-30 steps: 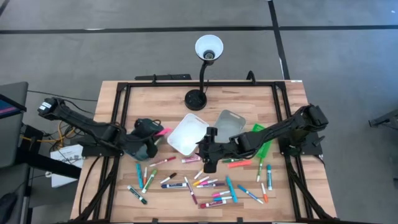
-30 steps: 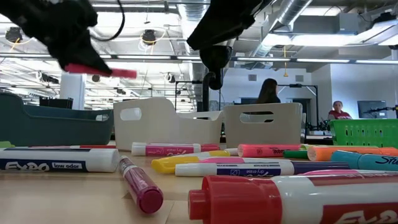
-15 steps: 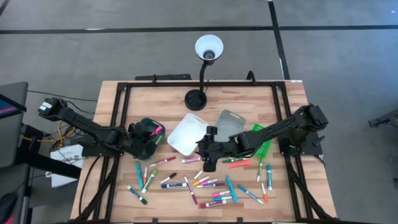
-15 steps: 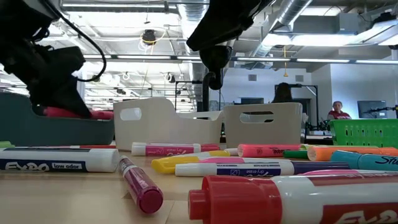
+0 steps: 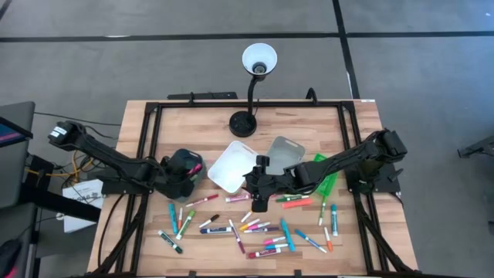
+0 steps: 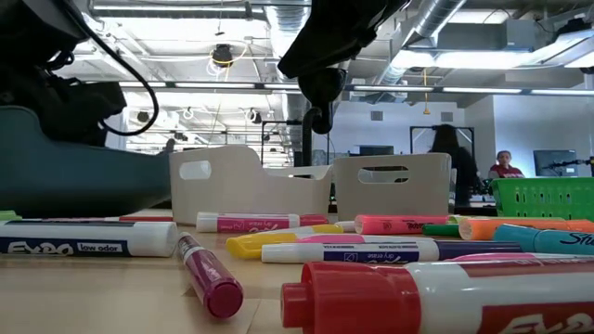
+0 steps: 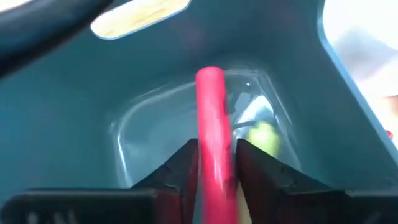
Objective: Pick & Place Markers
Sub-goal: Put the left pink highlighter into the blue bin, then put the pink dry erase marker into the white bin
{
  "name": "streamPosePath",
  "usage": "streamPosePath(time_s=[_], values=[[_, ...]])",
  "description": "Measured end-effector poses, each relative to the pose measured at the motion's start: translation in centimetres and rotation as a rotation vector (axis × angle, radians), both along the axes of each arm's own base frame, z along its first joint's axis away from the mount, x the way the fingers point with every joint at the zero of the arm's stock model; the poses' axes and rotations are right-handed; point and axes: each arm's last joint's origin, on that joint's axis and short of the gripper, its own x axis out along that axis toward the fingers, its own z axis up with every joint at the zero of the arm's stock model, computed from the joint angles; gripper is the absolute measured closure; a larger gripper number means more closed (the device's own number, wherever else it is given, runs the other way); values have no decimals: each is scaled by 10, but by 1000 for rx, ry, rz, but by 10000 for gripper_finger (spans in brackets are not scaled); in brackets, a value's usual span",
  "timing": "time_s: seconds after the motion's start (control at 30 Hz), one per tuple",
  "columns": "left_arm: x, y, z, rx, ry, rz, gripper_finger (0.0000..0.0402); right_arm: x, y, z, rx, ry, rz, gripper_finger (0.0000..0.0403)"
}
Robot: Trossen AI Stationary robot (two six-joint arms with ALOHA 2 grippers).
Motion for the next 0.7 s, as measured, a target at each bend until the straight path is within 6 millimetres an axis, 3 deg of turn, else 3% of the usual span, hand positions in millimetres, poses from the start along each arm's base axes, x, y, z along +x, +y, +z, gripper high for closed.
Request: streamPosePath(time_s=[0.23, 0.7], values=[[0, 0, 0, 0, -2, -1, 256, 0, 0, 0, 0, 0, 0, 224], [-6, 3, 27, -64, -212, -60, 256, 0, 0, 0, 0, 0, 0, 227]])
